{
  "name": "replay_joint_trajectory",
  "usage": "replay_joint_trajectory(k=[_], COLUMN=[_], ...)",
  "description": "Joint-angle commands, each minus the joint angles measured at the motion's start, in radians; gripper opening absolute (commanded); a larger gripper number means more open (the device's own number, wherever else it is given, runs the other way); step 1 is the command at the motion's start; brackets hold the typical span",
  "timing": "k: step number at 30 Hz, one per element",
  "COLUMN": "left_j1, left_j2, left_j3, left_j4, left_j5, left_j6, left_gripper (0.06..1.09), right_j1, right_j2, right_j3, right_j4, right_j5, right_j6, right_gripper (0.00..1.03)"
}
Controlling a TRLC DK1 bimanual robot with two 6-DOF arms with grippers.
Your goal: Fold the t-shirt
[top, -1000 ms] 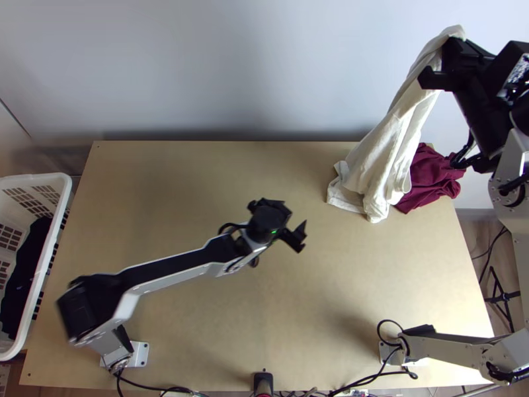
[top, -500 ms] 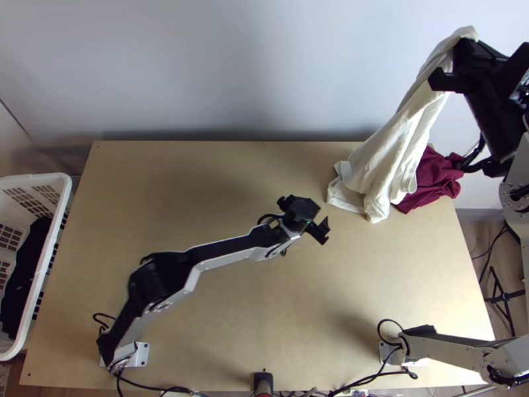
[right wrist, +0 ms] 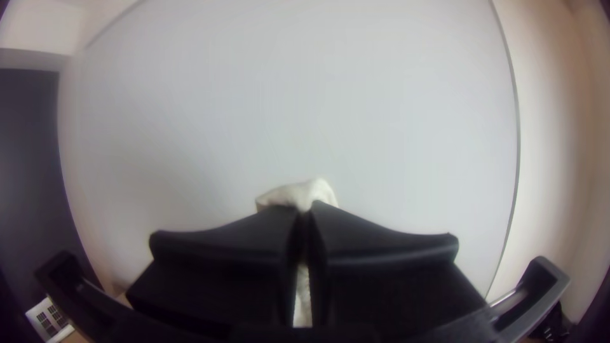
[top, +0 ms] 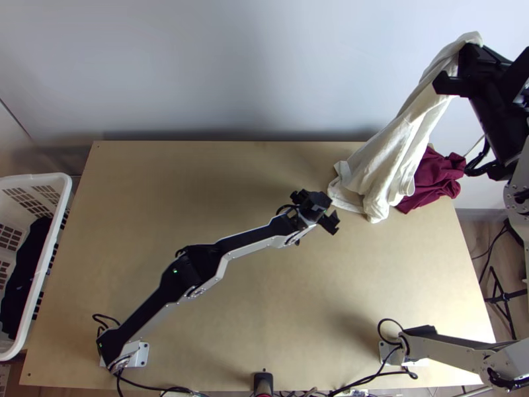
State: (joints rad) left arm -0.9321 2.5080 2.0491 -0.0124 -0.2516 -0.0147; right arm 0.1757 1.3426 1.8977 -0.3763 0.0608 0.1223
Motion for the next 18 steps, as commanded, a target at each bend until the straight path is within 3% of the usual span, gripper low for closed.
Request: replay_joint_trajectory(k=[1,13,15,18], left_j1=[0.003,0.007,0.009,0.018], left_j2=[0.117,0.140,0.146,0.150], left_j3=[0.200,0.256,0.269,0.281], left_j4=[-0.069,-0.124,-0.139,-0.153], left_j5=[0.006,0.092,0.104,0.146], left_j6=[-0.004,-0.008,-0.008,-0.019], left_gripper=[1.03,1.03,0.95,0.94], right_j1=[-0.004,-0.021,-0.021,-0.021], right_j2=[-0.002,-0.003,-0.003,-0.003], right_j3=[-0.003,-0.008,-0.008,-0.009], right_j4=[-0.004,-0.004,-0.004,-0.004], right_j5=[0.001,0.001,-0.001,-0.001], right_j6=[-0.001,-0.001,-0.001,-0.001], right_gripper=[0.03,0.03,0.03,0.03])
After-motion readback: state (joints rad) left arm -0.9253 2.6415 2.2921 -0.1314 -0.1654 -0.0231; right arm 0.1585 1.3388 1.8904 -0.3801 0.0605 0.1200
